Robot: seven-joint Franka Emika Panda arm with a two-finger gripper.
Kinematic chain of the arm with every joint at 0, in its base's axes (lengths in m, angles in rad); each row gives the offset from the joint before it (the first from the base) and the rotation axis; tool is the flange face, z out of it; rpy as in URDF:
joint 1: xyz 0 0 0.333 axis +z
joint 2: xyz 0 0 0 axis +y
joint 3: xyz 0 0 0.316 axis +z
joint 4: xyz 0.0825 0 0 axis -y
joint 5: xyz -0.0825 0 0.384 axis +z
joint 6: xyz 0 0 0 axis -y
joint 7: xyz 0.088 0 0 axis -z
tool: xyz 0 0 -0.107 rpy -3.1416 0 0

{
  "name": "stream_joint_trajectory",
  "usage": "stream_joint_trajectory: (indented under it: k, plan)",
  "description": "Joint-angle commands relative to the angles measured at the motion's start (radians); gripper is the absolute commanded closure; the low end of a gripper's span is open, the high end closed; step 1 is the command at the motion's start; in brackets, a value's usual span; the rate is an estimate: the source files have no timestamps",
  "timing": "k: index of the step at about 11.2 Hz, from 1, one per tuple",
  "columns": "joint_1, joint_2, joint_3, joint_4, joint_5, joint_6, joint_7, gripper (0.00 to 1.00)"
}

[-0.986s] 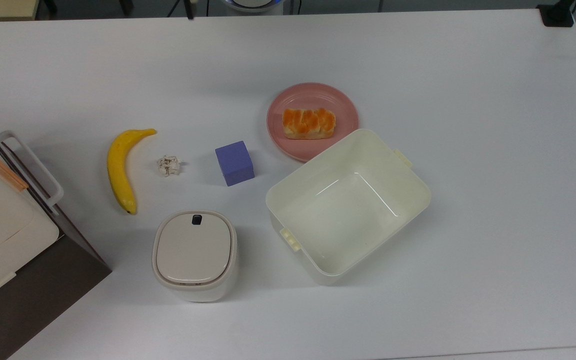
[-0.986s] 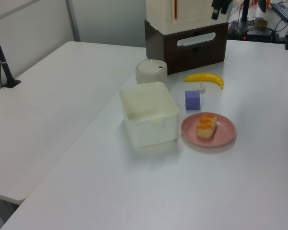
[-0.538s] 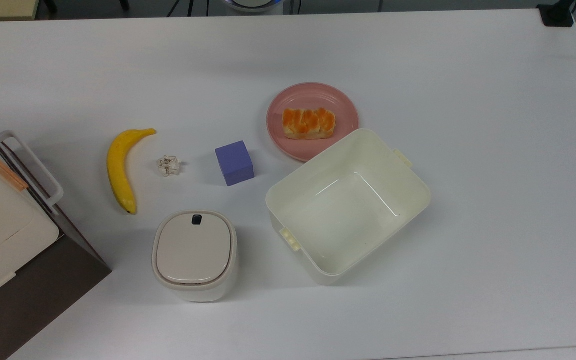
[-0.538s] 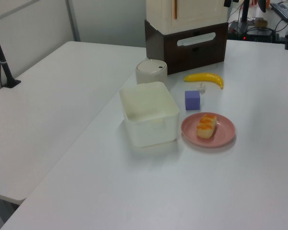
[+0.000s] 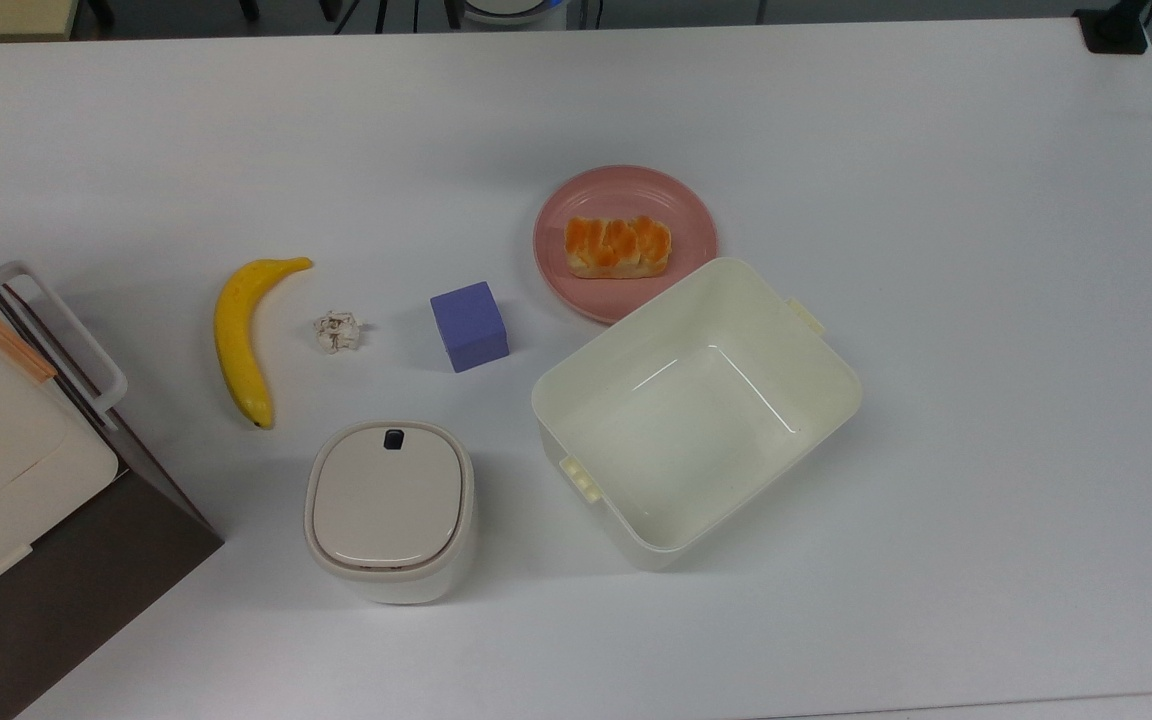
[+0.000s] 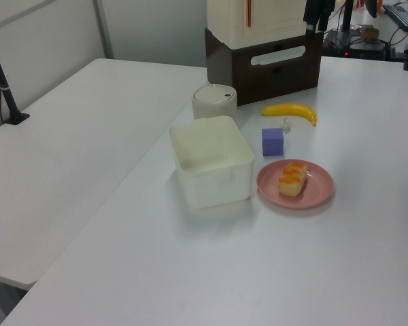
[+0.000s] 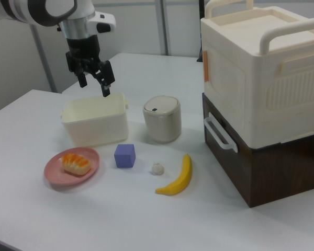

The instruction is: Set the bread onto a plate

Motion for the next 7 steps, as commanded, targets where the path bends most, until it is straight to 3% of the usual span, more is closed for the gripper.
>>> stream_joint_trajectory:
  k: [1, 7]
  plan:
    - [0.006, -0.03, -0.013, -0.044, 0.002, 0.022, 0.011, 0.0]
    - [0.001, -0.023, -0.016, -0.046, 0.014, 0.068, -0.009, 0.0]
